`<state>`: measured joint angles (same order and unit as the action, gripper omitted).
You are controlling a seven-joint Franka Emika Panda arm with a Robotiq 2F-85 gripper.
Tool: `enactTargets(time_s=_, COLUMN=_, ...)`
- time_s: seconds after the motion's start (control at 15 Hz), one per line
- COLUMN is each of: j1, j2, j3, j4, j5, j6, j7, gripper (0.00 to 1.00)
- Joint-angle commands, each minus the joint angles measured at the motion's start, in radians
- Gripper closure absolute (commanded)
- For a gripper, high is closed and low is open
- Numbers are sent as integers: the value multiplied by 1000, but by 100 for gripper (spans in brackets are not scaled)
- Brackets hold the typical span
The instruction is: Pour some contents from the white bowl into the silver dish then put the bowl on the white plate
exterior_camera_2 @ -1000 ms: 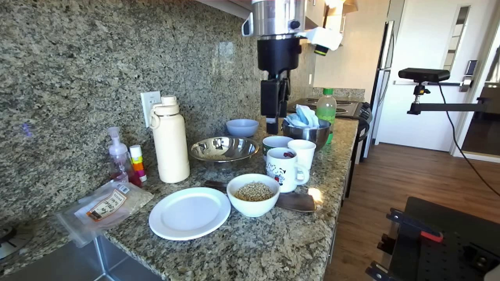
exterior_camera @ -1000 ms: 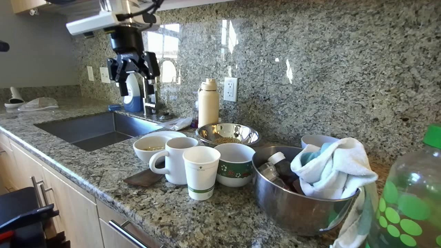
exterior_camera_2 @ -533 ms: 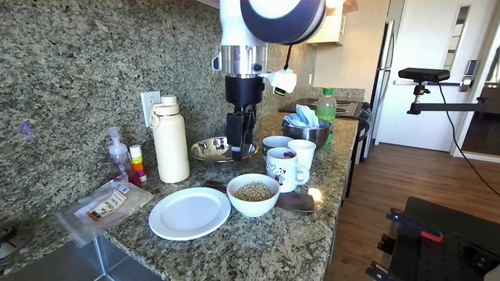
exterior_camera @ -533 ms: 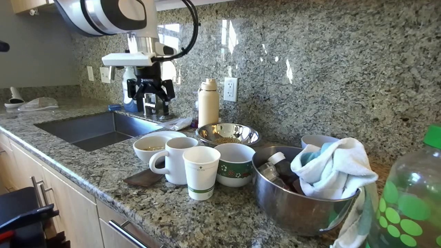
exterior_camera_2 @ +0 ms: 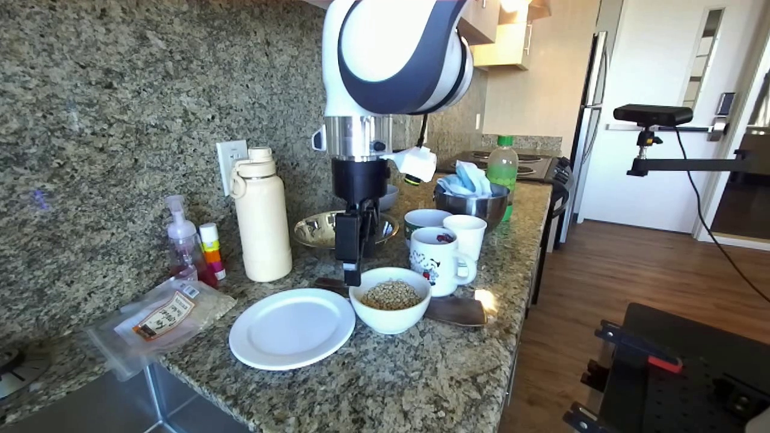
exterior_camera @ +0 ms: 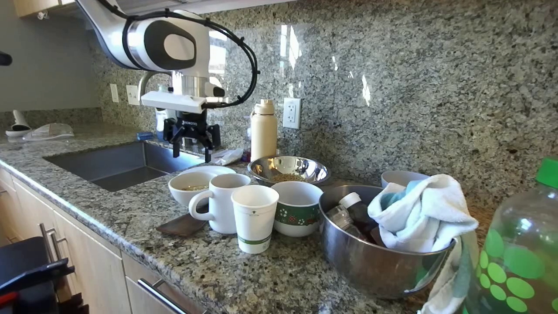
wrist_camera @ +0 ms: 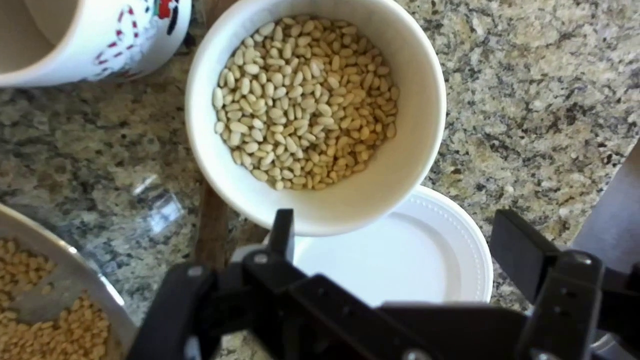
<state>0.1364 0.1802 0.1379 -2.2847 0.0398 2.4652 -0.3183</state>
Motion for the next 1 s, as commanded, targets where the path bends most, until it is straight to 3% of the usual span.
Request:
enactTargets(time_s=0.0, j1=-20, j2=51, j3=33, j4=19, j5=53, j6=13, j7=-59, gripper=0)
enactTargets(time_s=0.93, j1=-31, j2=91, j3=59, j4=-28, j5=67, j6=30, j7=-47, gripper=0)
